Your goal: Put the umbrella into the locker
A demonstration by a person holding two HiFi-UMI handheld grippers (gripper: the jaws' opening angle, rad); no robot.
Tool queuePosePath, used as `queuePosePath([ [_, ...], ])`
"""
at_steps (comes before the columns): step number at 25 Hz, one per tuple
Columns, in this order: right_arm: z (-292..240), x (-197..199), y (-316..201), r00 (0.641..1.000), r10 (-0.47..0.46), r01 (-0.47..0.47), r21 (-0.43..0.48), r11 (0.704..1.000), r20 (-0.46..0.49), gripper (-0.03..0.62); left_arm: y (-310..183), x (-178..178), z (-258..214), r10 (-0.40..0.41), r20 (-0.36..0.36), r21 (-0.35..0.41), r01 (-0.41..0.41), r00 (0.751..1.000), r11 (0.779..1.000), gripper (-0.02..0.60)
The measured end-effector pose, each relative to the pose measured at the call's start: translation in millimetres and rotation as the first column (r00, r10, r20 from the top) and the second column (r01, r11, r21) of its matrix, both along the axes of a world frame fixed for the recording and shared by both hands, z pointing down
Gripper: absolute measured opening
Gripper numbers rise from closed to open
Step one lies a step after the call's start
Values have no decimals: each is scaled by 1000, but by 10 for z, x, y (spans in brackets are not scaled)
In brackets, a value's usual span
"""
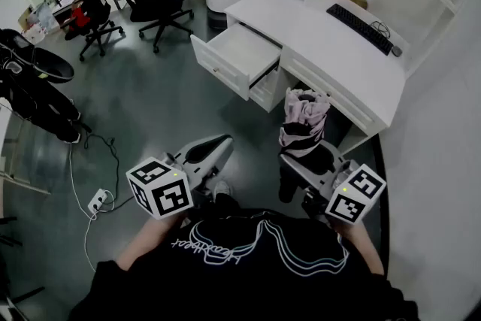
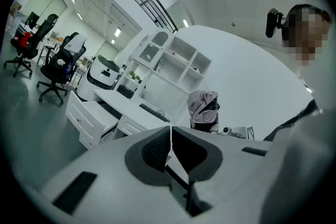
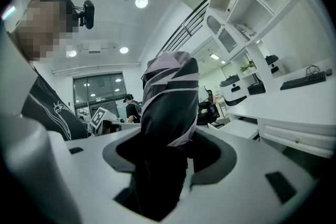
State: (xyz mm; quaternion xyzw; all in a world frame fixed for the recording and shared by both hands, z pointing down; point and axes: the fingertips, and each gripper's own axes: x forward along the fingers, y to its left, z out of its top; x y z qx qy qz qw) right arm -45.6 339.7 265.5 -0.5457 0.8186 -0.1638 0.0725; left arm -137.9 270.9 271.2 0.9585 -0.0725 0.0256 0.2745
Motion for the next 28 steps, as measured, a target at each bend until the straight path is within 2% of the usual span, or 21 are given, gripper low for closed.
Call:
queuePosePath([
  [11,-73,125,220,999,43,-43,29,999,-8,255,180,47,-15,17,1,11,-17,1000,1000,12],
  [15,-65,157,191,998,51,-49,46,998,-43,255,118,89,54,17,-4,-5,-17,1000,1000,12],
  [25,199,274,-100,997,68,-68,-21,997,-28,255,-192,214,291,25,-1,-69,-25,1000,997,12],
  [28,253,541,-341,998,64,-65,-44,997,-8,255,-437,495,349,28,15,-88,-27,999,996,12],
])
